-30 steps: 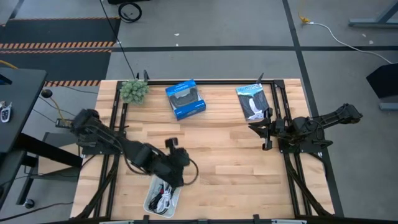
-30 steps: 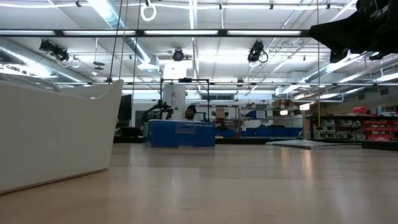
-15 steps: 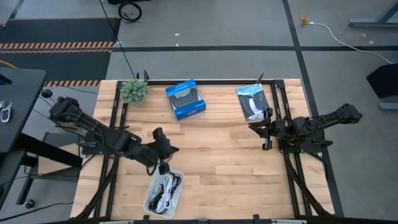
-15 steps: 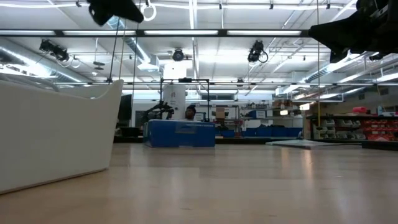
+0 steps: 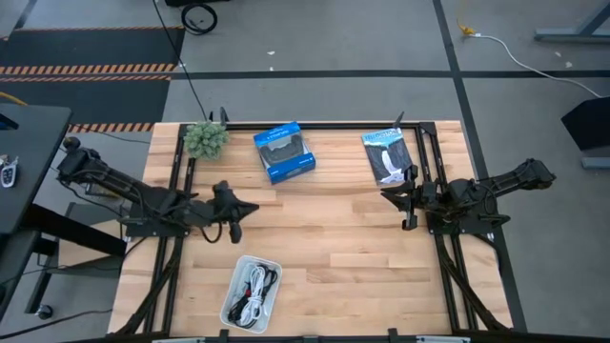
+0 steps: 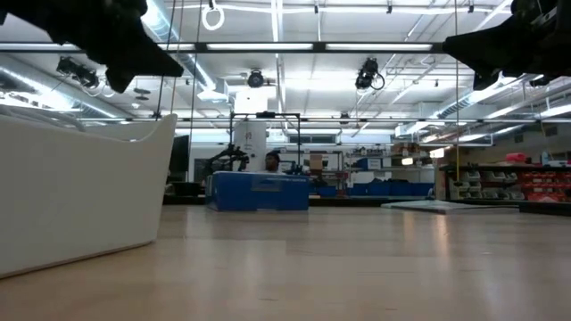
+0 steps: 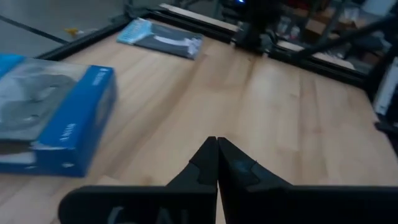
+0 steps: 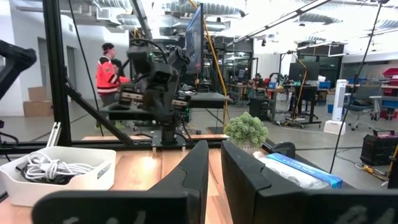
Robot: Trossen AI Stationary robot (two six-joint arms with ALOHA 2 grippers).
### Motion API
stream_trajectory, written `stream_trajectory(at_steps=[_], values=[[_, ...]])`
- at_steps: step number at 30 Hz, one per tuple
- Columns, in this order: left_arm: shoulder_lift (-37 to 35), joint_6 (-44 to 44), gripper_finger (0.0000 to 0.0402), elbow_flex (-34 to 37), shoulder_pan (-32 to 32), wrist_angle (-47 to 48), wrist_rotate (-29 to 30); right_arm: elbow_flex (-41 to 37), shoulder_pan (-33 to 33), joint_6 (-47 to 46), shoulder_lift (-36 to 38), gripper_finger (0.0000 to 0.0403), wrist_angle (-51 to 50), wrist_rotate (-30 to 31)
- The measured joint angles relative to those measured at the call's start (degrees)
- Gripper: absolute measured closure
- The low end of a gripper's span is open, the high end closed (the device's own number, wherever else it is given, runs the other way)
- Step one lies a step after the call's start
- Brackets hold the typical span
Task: Pick and place USB-C Cables
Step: Return to Home Position
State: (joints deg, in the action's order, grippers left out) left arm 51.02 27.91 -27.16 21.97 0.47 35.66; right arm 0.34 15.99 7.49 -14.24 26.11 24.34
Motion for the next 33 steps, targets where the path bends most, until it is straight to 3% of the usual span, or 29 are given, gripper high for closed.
stream_trajectory(at_steps=[11, 19, 28, 33], values=[[-15.08, -0.09, 0.0398, 12.42, -1.94, -1.49, 3.78, 0.01, -0.01, 0.01, 0.00, 0.0353, 0.00, 0.01], [-23.23, -6.28, 0.0398, 26.71, -1.89, -18.96, 0.85, 0.01, 0.00, 0.01, 0.00, 0.0353, 0.00, 0.01], [-23.77, -21.61, 0.0396, 26.54, -1.88, -31.30, -7.06, 0.00, 0.00, 0.01, 0.00, 0.0353, 0.04, 0.00], [-23.71, -25.62, 0.0389, 26.53, -1.85, -29.54, -12.54, 0.00, 0.00, 0.00, 0.00, 0.0353, 0.02, 0.00]])
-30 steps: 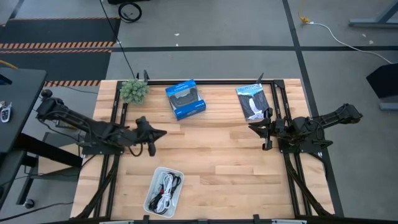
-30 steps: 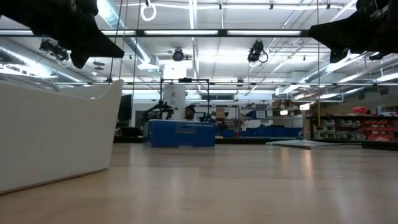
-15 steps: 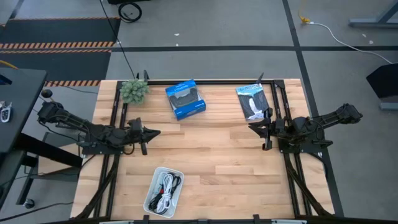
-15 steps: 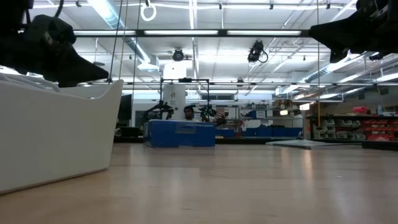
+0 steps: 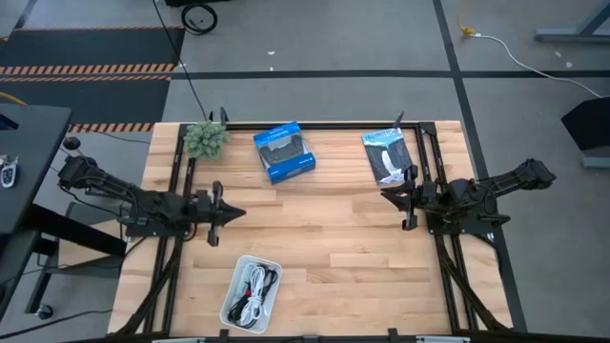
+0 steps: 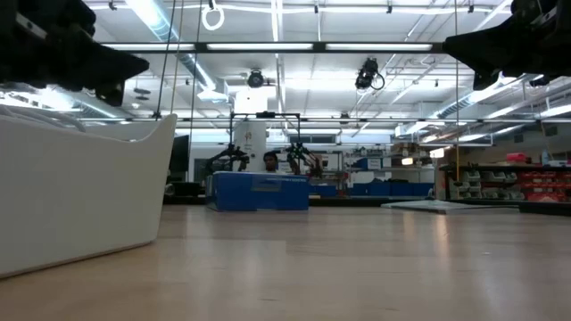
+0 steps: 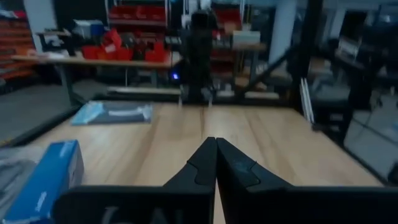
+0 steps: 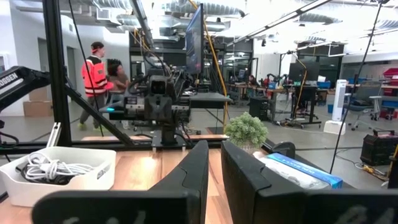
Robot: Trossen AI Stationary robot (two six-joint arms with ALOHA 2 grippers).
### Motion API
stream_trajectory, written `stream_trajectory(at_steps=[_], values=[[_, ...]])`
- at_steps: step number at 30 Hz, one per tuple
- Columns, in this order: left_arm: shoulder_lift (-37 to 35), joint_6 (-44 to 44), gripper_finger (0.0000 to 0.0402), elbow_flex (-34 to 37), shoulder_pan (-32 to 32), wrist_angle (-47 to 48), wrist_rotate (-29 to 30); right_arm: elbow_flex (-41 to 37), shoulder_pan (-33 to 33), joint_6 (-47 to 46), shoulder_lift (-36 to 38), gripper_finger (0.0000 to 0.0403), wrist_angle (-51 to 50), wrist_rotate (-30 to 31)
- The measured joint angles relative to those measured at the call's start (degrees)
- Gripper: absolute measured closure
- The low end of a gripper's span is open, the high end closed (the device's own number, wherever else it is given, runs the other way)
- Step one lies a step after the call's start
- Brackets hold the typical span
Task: Pick and place USB-C Cables
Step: Return to Home Position
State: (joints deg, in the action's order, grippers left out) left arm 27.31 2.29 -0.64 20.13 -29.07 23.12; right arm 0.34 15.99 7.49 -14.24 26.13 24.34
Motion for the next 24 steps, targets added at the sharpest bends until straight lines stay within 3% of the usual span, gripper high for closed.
stream_trajectory(at_steps=[5, 12, 17, 24], values=[[0.02, -0.31, 0.0391, 0.01, 0.01, 3.48, -0.73, 0.00, -0.02, 0.00, 0.00, 0.0353, 0.00, 0.02], [0.02, -2.61, 0.0392, 0.01, 0.01, -0.03, -0.73, 0.00, -0.01, 0.00, 0.00, 0.0353, 0.00, 0.02], [0.02, 2.06, 0.0373, -0.01, 0.01, -0.20, -0.77, 0.00, -0.02, 0.00, 0.00, 0.0353, -0.36, 0.01], [0.04, 7.64, 0.0368, 0.01, 0.01, 0.64, -0.79, 0.02, 0.00, 0.02, -0.09, 0.0353, -12.25, 0.00]])
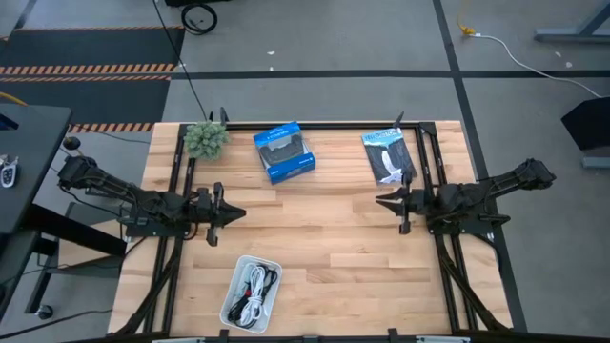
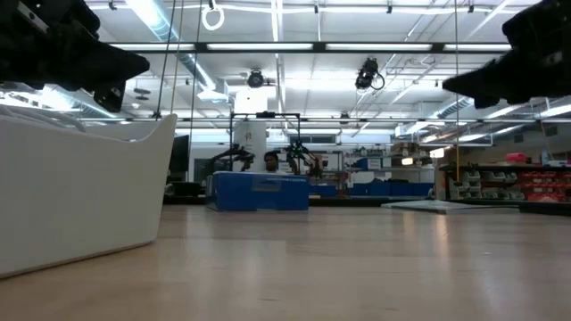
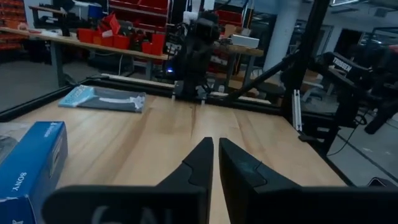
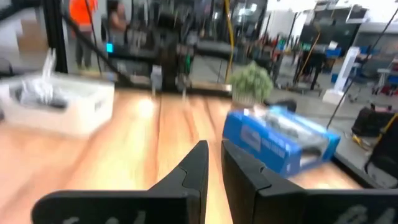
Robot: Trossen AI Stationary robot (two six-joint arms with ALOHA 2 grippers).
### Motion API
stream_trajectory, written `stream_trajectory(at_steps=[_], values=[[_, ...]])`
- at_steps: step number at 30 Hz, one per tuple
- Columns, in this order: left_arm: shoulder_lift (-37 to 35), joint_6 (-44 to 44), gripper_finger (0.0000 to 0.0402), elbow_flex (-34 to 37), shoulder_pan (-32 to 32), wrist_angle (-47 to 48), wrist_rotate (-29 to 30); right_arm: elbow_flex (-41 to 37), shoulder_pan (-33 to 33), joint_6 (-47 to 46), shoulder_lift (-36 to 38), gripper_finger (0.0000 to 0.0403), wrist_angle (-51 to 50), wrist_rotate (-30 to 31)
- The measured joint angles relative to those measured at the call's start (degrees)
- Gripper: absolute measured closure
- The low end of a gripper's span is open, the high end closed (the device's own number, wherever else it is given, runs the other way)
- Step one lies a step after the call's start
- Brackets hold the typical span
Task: Pick and place USB-C Cables
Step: Return to Home Position
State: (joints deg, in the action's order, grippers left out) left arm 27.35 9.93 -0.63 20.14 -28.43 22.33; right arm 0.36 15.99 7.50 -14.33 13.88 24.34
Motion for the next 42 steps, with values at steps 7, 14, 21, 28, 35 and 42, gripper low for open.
stream_trajectory(at_steps=[7, 14, 21, 28, 35, 42], values=[[0.00, -0.06, 0.0374, 0.00, 0.00, -0.01, 0.00, -0.01, 0.00, -0.02, -0.02, 0.0353, -5.01, 0.00], [0.00, -0.08, 0.0369, -0.01, 0.00, -0.04, 0.02, -0.01, -0.01, -0.02, -0.02, 0.0353, -4.58, 0.00], [-0.01, -0.08, 0.0374, 0.01, 0.00, -0.04, 0.02, -0.02, 0.00, -0.02, -0.02, 0.0353, -4.55, 0.00], [-0.01, -0.12, 0.0370, 0.01, 0.00, -0.06, 0.02, -0.02, 0.00, -0.01, -0.02, 0.0353, -4.55, 0.00], [-0.01, -0.10, 0.0374, 0.01, 0.00, -0.06, 0.02, -0.02, -0.02, 0.00, -0.02, 0.0353, -4.53, 0.00], [0.01, -0.12, 0.0370, -0.01, 0.00, -0.06, 0.02, -0.01, -0.01, 0.00, -0.02, 0.0353, -4.54, 0.00]])
